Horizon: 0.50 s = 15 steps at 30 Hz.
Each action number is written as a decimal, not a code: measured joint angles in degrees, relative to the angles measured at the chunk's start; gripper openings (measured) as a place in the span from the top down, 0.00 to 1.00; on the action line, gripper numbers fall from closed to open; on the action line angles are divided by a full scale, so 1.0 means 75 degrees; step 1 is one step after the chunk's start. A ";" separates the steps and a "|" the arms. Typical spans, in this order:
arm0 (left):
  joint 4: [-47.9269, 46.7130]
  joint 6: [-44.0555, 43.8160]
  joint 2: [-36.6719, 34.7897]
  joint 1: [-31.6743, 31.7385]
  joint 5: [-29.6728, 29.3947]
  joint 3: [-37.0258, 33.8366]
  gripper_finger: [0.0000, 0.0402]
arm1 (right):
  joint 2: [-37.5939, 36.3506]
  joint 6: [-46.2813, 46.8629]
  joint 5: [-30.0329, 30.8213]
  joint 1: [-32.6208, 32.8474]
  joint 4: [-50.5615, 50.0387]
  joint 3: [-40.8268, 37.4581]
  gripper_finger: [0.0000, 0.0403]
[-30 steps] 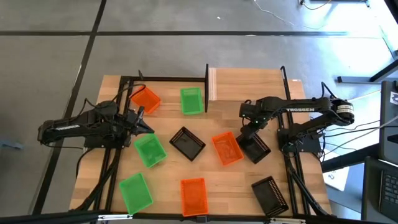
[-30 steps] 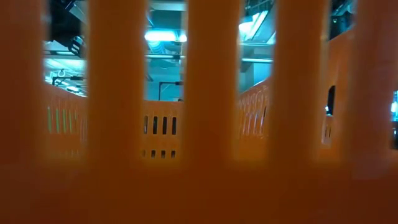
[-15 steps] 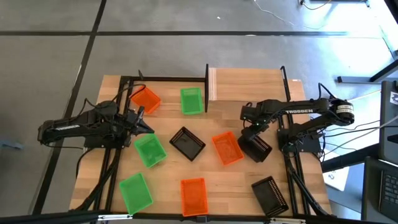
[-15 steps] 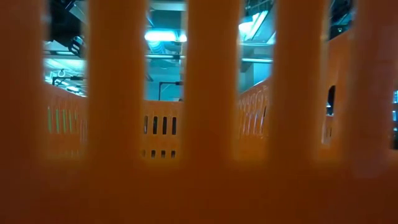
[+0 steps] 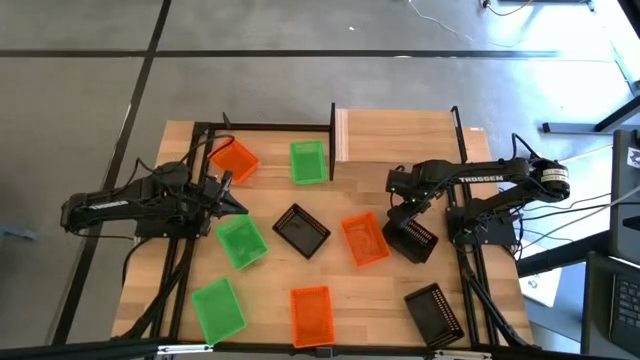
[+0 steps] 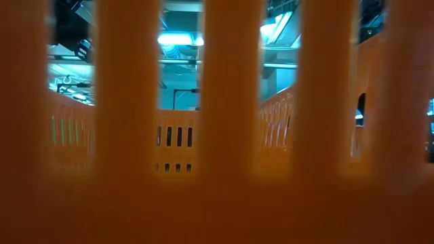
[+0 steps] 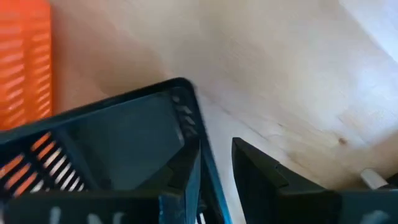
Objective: Stack baskets on shelf by color
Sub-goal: Put the top right black bin on the shelf
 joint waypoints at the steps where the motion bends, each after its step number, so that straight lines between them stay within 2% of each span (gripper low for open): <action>1: 0.0000 0.0000 0.0000 0.0000 0.0000 0.0000 1.00 | 0.0000 -0.0087 -0.0095 0.0001 -0.0004 0.0000 0.78; 7: 0.0000 0.0000 -0.0001 0.0000 0.0000 0.0000 1.00 | 0.0000 -0.0448 -0.0320 0.0006 -0.0009 0.0000 0.78; 15: -0.0001 0.0002 0.0002 -0.0003 0.0000 0.0000 1.00 | 0.0000 -0.0443 0.0199 0.0006 -0.0055 0.0000 0.78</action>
